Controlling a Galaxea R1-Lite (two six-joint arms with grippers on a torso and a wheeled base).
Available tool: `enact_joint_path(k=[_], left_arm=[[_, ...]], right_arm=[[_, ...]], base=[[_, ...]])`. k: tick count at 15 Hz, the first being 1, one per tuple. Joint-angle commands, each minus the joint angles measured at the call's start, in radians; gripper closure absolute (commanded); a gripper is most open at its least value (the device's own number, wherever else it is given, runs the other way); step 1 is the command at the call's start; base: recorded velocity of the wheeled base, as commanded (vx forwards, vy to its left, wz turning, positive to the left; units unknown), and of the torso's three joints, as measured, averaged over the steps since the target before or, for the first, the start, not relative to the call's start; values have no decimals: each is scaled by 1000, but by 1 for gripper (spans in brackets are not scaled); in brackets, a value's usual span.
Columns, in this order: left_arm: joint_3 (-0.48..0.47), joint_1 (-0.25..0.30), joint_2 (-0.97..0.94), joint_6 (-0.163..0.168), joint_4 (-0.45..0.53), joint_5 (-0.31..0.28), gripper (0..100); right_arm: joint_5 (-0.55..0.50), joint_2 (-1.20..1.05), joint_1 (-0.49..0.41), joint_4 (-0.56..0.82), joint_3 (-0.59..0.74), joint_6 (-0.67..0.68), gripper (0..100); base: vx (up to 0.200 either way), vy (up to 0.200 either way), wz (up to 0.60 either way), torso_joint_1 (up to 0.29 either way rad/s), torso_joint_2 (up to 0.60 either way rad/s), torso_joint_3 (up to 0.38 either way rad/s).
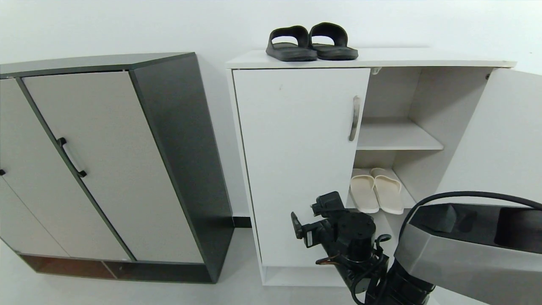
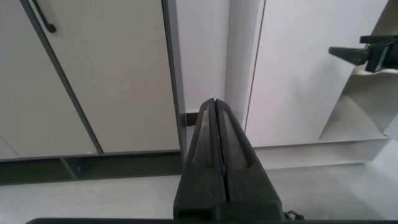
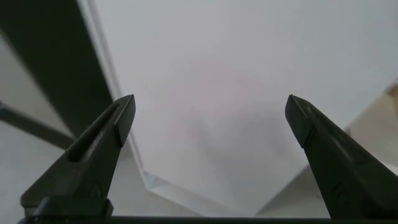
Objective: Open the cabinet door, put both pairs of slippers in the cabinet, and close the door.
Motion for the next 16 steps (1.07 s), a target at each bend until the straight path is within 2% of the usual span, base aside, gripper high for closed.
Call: enact_joint_path(k=[1,9,12,16], left_arm=[[0,0,1,0,0,0,100],[0,0,1,0,0,0,100],[0,0,1,0,0,0,100],[0,0,1,0,0,0,100]], right_arm=[[2,18,1,-6,2,-2,0],[2,21,1,-6,-1,-3,0],[2,25,1,-6,-3,-3,0],[2,25,1,-6,-4,-5,0]], base=[[0,0,0,0,0,0],[0,0,0,-1,-9,-6],[0,0,0,14,-190,-302],[0,0,0,53,-501,-362]])
